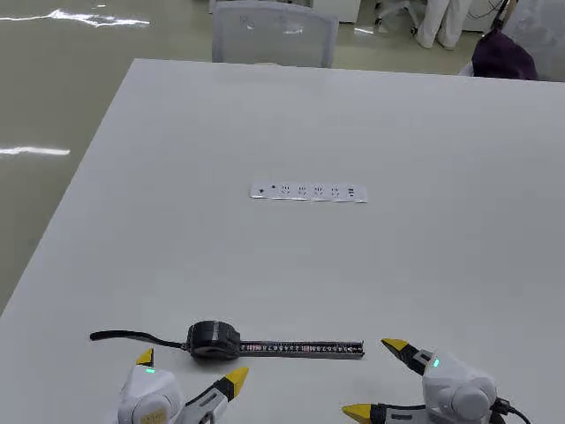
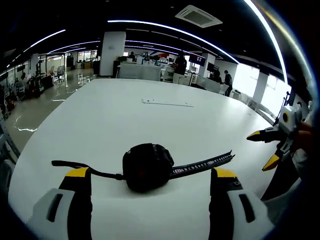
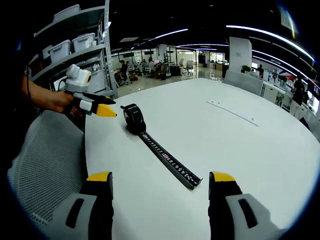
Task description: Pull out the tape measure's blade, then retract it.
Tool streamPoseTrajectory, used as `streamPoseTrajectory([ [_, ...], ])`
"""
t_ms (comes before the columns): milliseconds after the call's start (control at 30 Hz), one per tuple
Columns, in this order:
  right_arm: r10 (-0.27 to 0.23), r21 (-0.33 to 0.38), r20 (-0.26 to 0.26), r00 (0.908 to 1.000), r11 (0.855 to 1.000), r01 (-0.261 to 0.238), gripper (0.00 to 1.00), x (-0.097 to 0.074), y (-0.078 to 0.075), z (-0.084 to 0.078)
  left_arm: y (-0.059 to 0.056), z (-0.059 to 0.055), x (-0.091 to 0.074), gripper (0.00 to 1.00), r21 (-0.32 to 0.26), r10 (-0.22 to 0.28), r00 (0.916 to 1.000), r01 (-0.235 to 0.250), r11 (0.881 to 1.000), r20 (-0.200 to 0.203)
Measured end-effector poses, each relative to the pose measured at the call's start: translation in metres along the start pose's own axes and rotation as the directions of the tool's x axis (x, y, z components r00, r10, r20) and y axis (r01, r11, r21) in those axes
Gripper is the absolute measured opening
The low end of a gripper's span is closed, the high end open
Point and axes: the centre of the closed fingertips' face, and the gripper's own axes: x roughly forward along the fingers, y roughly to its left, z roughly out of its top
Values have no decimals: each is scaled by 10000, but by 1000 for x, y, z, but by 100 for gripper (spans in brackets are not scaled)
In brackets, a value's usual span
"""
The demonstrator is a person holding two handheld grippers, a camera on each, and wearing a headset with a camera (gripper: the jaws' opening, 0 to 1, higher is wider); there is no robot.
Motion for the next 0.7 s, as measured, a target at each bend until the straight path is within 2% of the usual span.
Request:
streamPoseTrajectory([
  [167, 639, -421, -371, 9973, 9970, -654, 80, 8, -1, -6, 1, 0, 9, 98, -211, 170, 9999, -169, 9996, 27],
  [333, 1295, -1089, -938, 9871, 9842, -1395, 82, 14, 0, -15, -1, 2, 15, 93, -235, 217, 9997, -214, 9995, 127],
  [467, 1474, -1475, -1243, 9812, 9752, -1651, 78, 17, -5, -21, -1, 3, 20, 91, -270, 308, 9993, -303, 9992, 188],
  [567, 1643, -1720, -1372, 9768, 9672, -1869, 71, 20, -11, -25, -1, 3, 25, 89, -299, 311, 9993, -305, 9991, 202],
  [700, 1711, -1931, -1805, 9686, 9594, -2054, 68, 24, -21, -33, 1, 0, 30, 87, -327, 435, 9990, -430, 9985, 139],
])
